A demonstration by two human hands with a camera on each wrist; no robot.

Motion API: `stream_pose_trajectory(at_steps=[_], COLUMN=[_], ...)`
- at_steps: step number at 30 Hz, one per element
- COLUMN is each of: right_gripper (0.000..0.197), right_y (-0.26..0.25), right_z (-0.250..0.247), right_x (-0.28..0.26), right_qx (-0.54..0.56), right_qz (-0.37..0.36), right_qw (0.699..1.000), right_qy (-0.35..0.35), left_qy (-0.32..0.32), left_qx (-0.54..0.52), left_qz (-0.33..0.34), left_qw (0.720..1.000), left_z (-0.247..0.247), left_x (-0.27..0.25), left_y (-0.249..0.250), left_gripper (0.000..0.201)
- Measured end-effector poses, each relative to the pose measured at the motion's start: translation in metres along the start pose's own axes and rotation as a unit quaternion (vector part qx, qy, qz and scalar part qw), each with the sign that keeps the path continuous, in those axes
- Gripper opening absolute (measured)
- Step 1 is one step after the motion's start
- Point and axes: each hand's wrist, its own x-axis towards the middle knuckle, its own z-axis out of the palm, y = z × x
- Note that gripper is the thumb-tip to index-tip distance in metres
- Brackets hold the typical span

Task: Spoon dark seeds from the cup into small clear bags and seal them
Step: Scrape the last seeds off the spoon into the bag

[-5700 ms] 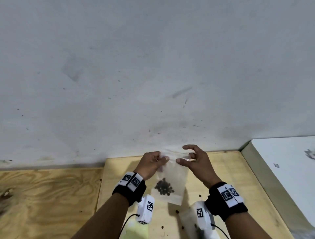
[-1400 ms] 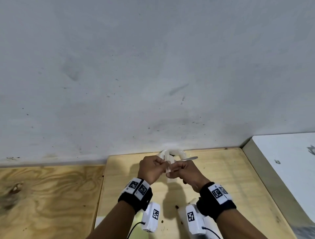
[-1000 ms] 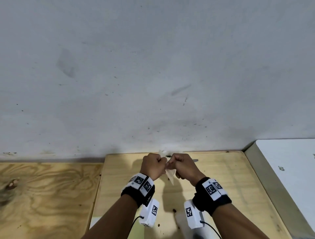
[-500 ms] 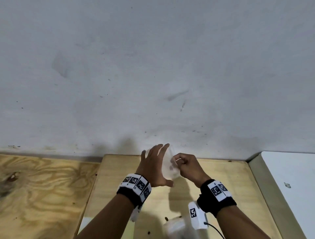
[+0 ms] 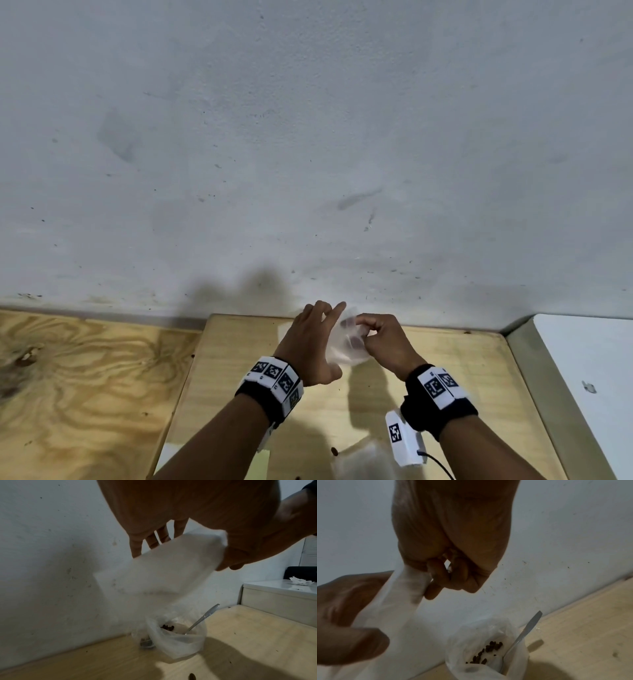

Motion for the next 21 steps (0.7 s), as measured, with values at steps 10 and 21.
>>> stream_pose_trajectory(at_steps=[10,21], right_gripper=[0.024,0.021], right_y=[0.005,0.023], right_z=[0.009,0.028], right_x=[0.004,0.002], right_qx=[-0.062,-0.106], right_qz=[0.032,0.054], right_qw=[0.998,0.993], right_qy=[-0.011,-0.025], left_qy=[0.032,0.016], left_qx=[-0.088,-0.111], left_qz=[-0.008,-0.026], left_qw=[0.996,0.993], left_z=[0.012,0.030], left_x=[-0.004,-0.012], left_y=[-0.006,-0.018], left_gripper=[0.093,0.087])
